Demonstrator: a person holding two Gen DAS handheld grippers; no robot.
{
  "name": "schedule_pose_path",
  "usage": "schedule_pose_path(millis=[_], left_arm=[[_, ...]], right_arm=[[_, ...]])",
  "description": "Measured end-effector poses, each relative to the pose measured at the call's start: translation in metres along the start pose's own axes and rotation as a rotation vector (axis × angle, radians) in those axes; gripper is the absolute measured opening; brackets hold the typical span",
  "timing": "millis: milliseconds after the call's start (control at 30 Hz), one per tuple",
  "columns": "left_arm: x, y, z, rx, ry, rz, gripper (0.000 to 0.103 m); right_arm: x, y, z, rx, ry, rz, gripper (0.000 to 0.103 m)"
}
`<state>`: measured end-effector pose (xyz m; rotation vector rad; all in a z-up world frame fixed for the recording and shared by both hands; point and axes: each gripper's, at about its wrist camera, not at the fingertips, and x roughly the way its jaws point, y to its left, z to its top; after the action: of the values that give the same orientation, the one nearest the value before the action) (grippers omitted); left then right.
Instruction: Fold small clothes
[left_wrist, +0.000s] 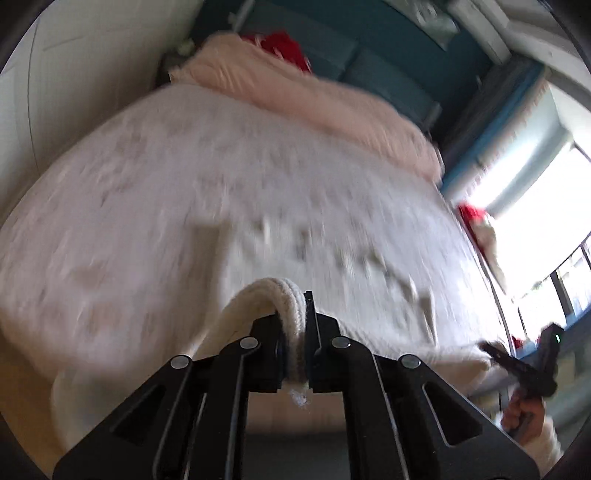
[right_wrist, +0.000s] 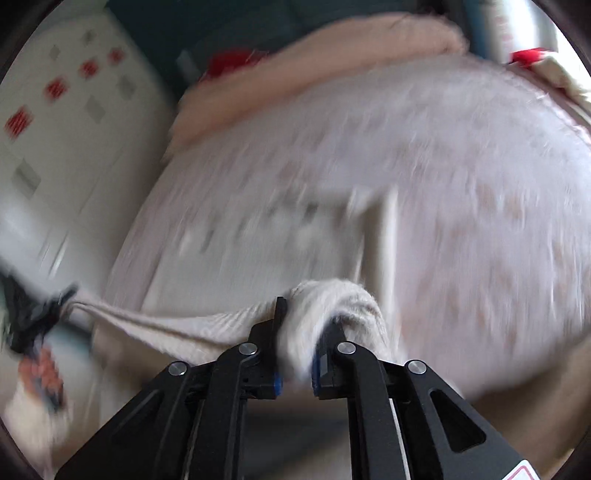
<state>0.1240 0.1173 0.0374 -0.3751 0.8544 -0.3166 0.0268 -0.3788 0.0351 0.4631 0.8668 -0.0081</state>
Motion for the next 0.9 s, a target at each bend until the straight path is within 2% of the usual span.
schedule_pose_path(millis=[67, 100, 133, 167, 200, 233, 267, 300, 333, 400, 467, 533, 600, 633, 700, 733, 767, 800, 833, 900], left_arm=[[0.058, 0.009, 0.024, -0.048, -0.029, 0.017, 0.014], [0.080, 0.012, 0.029, -0.049, -0.020, 0.036, 0.015], [0.101, 0.016, 0.033, -0.053, -0.018, 0.078, 0.022], [0.120, 0.020, 0.035, -0.060, -0.010, 0.151, 0.032], [0.133, 0.025, 0.035, -0.070, 0.000, 0.220, 0.034], [0.136, 0.031, 0.036, -0.095, -0.003, 0.215, 0.039], [0.134, 0.038, 0.036, -0.126, -0.009, 0.162, 0.057], [0.129, 0.045, 0.036, -0.152, -0.012, 0.126, 0.068], [0.124, 0.047, 0.035, -0.166, -0.023, 0.114, 0.083], [0.120, 0.052, 0.036, -0.146, -0.050, 0.085, 0.087], [0.134, 0.048, 0.039, -0.101, -0.007, 0.098, 0.087], [0.163, 0.050, 0.039, -0.084, 0.092, 0.098, 0.087], [0.185, 0.053, 0.037, -0.099, 0.159, 0.093, 0.087], [0.191, 0.053, 0.035, -0.105, 0.167, 0.101, 0.082], [0.201, 0.051, 0.033, -0.080, 0.170, 0.108, 0.066], [0.205, 0.049, 0.032, -0.056, 0.180, 0.113, 0.042], [0.210, 0.046, 0.031, -0.027, 0.197, 0.119, 0.008], [0.213, 0.044, 0.030, 0.014, 0.211, 0.137, 0.007], [0.211, 0.042, 0.029, 0.039, 0.199, 0.143, 0.006], [0.196, 0.039, 0.032, 0.063, 0.147, 0.135, 0.006]], right_arm=[[0.037, -0.001, 0.025, 0.019, -0.078, -0.070, 0.017], [0.051, -0.002, 0.030, 0.022, -0.103, -0.116, 0.028], [0.067, -0.006, 0.035, 0.040, -0.122, -0.194, 0.034], [0.077, -0.010, 0.037, 0.073, -0.129, -0.244, 0.035], [0.080, -0.014, 0.037, 0.099, -0.133, -0.245, 0.035], [0.077, -0.017, 0.034, 0.134, -0.151, -0.214, 0.043], [0.073, -0.017, 0.031, 0.146, -0.170, -0.198, 0.050], [0.067, -0.017, 0.025, 0.137, -0.199, -0.205, 0.060], [0.065, -0.015, 0.021, 0.100, -0.213, -0.223, 0.064], [0.074, -0.011, 0.018, 0.014, -0.189, -0.243, 0.066], [0.091, -0.009, 0.017, -0.034, -0.124, -0.252, 0.066], [0.106, -0.010, 0.017, -0.034, -0.086, -0.262, 0.066], [0.121, -0.015, 0.020, -0.009, -0.056, -0.257, 0.066], [0.130, -0.020, 0.022, 0.018, -0.038, -0.256, 0.066], [0.144, -0.025, 0.022, 0.043, -0.013, -0.258, 0.066], [0.150, -0.027, 0.022, 0.049, 0.002, -0.264, 0.050], [0.155, -0.029, 0.021, 0.058, 0.021, -0.259, 0.030], [0.157, -0.031, 0.020, 0.066, 0.036, -0.251, 0.008], [0.156, -0.032, 0.018, 0.080, 0.042, -0.243, 0.007], [0.138, -0.023, 0.017, 0.068, -0.023, -0.221, 0.007]])
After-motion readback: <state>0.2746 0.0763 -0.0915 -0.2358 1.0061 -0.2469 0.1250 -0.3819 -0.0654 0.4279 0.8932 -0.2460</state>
